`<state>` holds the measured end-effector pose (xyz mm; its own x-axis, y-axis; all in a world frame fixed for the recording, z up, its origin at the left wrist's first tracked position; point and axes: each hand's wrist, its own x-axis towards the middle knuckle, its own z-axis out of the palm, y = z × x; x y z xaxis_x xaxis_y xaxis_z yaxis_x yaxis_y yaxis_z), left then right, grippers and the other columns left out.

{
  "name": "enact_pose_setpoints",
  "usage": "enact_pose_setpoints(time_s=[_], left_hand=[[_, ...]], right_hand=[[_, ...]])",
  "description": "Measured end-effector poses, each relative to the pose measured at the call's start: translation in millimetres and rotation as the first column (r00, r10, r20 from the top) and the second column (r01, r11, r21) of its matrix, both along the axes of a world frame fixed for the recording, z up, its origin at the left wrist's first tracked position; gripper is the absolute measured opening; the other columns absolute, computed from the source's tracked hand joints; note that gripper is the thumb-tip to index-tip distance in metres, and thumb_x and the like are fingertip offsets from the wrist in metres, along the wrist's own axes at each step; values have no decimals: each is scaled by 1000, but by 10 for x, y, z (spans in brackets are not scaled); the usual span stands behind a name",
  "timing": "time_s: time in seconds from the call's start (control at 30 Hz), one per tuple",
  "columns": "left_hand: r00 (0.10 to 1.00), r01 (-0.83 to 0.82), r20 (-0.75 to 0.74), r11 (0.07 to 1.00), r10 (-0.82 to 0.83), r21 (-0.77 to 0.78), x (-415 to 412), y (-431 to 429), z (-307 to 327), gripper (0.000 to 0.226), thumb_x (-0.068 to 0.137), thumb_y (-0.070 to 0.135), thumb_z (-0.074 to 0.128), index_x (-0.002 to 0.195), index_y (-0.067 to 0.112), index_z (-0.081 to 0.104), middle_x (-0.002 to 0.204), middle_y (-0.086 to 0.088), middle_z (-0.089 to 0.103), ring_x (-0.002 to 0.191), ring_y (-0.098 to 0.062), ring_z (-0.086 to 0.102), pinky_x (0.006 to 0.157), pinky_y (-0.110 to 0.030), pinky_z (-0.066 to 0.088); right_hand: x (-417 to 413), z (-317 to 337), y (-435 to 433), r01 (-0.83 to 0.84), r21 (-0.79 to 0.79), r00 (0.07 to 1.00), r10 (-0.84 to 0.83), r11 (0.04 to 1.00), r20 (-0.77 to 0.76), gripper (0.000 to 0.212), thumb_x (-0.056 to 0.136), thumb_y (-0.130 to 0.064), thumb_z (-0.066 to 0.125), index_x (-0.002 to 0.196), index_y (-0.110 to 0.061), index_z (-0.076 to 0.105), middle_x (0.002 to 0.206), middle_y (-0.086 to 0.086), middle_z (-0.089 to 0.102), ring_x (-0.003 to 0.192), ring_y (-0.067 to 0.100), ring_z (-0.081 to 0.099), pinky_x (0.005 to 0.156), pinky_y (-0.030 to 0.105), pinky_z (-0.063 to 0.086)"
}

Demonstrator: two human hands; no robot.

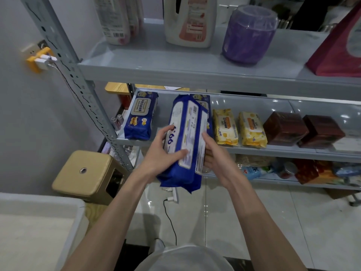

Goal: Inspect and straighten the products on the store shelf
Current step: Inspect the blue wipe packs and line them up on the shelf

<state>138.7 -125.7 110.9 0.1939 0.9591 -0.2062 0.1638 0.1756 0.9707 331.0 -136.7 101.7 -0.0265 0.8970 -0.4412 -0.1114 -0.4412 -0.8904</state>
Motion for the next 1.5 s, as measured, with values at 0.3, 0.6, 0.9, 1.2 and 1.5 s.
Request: enact_pose_setpoints(time_s=[0.3,0.6,0.9,1.2,1.5], left_hand=[[997,-38,68,995,44,-94,37,52,-24,65,91,33,69,150,27,42,130,3,62,101,-12,72,73,-26,61],[984,79,175,963,-34,-257,-30,97,-98,75,70,35,80,134,33,42,117,-7,73,102,-22,75,89,-42,59],[981,163,121,981,-150,-109,-144,103,-197,95,61,23,91,145,26,45,136,1,63,118,-17,67,91,-44,61],[981,154,131,984,-143,-84,-176,70,-187,91,62,13,90,140,30,44,139,7,58,125,-17,62,92,-40,60],[969,163,208,978,-134,-132,-244,88,-273,85,66,12,91,139,27,49,133,0,65,121,-20,66,96,-48,58]], right_hand=[[-63,-141,-6,109,-5,994,-109,994,-22,55,80,-36,84,126,-15,63,108,1,79,98,20,77,85,38,61],[34,-214,-95,68,89,993,-59,994,-102,66,71,-30,86,130,-19,57,113,1,78,103,23,76,74,31,61],[191,-321,-87,-88,106,993,95,991,-65,78,65,-14,82,137,-22,54,120,1,75,115,22,71,94,46,59],[192,-336,-60,-140,141,989,146,980,-33,76,66,-5,82,134,-26,56,117,-4,76,114,17,71,83,35,61],[152,-319,-41,-143,172,990,139,975,34,76,75,-2,83,137,-35,54,122,-7,73,117,15,69,83,35,62]])
